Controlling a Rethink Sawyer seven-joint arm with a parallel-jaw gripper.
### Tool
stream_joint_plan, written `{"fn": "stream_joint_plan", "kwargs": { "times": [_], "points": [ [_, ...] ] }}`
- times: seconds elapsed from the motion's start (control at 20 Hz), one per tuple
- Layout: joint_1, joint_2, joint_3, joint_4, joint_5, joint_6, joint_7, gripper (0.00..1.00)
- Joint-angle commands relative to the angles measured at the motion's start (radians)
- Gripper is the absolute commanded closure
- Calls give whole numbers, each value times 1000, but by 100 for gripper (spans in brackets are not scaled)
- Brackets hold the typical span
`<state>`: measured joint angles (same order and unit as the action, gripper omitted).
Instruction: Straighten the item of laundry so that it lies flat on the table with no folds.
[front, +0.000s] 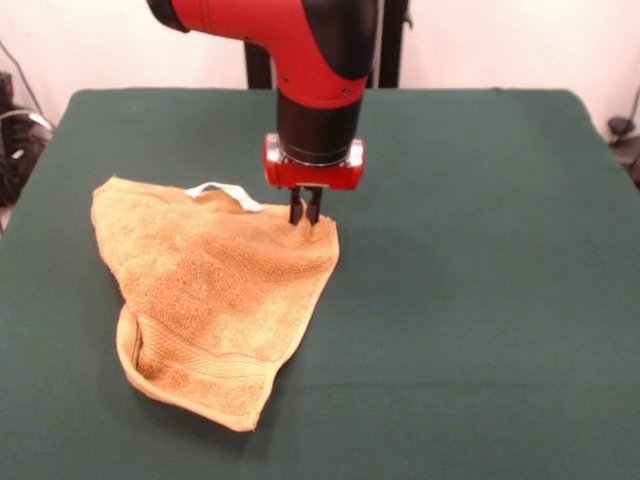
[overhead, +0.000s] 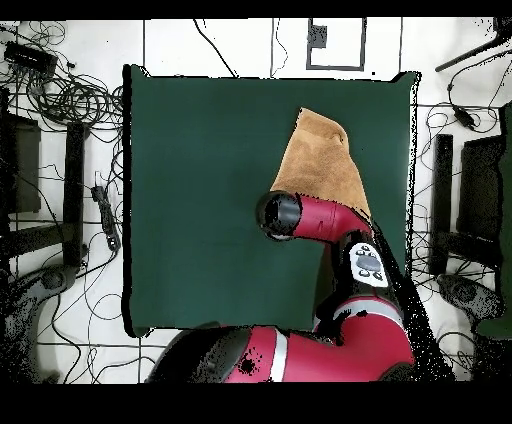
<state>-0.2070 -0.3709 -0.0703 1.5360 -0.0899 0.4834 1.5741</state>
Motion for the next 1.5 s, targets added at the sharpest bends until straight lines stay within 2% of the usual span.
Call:
{"fn": "stream_joint_plan", "kwargs": {
  "times": [0.05, 1.05, 1.5],
  "points": [
    [101, 188, 143, 39, 104, -162, 303, 100],
    [126, 174, 149, 81, 219, -166, 284, 100],
    [173, 177, 114, 72, 248, -164, 298, 100]
  ]
}}
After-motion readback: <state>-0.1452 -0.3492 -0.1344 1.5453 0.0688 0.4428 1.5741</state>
